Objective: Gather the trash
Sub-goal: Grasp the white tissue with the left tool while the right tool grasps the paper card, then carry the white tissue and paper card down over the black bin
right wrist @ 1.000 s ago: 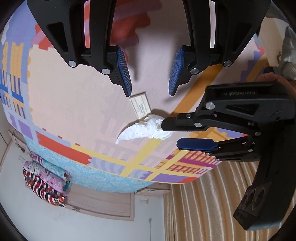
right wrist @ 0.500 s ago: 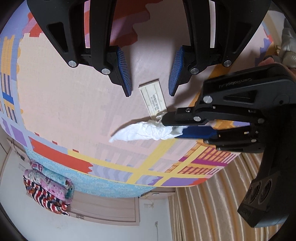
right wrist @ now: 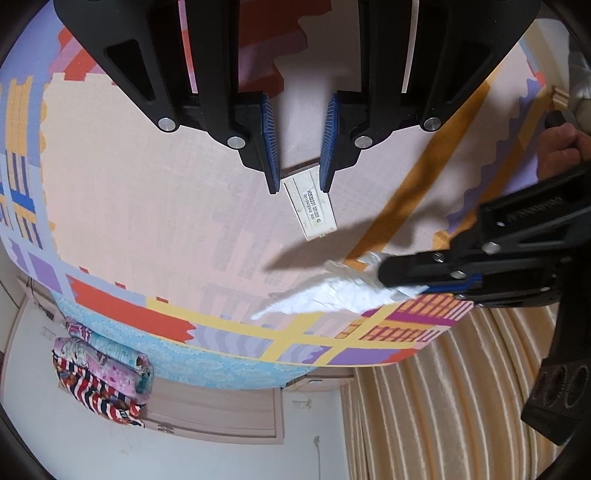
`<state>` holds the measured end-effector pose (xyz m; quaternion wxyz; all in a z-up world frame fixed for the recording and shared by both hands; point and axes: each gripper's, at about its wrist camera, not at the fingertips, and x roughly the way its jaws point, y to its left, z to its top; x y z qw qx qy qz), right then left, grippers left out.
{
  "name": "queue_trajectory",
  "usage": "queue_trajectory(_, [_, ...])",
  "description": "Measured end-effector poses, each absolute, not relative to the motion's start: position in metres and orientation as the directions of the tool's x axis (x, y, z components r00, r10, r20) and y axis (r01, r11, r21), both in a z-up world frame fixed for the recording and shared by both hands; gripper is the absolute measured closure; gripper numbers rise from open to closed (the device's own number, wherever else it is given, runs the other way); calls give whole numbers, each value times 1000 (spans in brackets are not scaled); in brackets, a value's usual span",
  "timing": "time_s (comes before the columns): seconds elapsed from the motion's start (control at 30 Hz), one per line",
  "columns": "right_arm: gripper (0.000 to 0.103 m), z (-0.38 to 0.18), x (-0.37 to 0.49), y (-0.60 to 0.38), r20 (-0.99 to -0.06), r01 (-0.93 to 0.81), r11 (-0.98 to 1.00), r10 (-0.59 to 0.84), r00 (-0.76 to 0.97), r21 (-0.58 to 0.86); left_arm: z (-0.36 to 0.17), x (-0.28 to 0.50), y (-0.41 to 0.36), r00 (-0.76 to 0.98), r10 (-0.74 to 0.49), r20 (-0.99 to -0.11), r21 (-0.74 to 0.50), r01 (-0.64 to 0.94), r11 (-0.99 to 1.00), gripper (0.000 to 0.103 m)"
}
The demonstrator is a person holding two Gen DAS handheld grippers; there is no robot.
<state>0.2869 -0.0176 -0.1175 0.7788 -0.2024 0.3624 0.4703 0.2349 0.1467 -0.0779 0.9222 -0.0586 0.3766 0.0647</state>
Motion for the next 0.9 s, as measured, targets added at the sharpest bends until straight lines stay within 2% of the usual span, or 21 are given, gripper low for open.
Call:
queue_trajectory(0.5, [81, -74, 234, -68, -685, -887, 461, 640, 348, -20, -28, 176, 102, 773, 84, -629, -23, -127, 992, 95])
queue_trajectory(0.9, [81, -70, 159, -134, -680, -925, 380, 677, 283, -8, -13, 108, 57, 804, 50, -592, -23, -79, 997, 95])
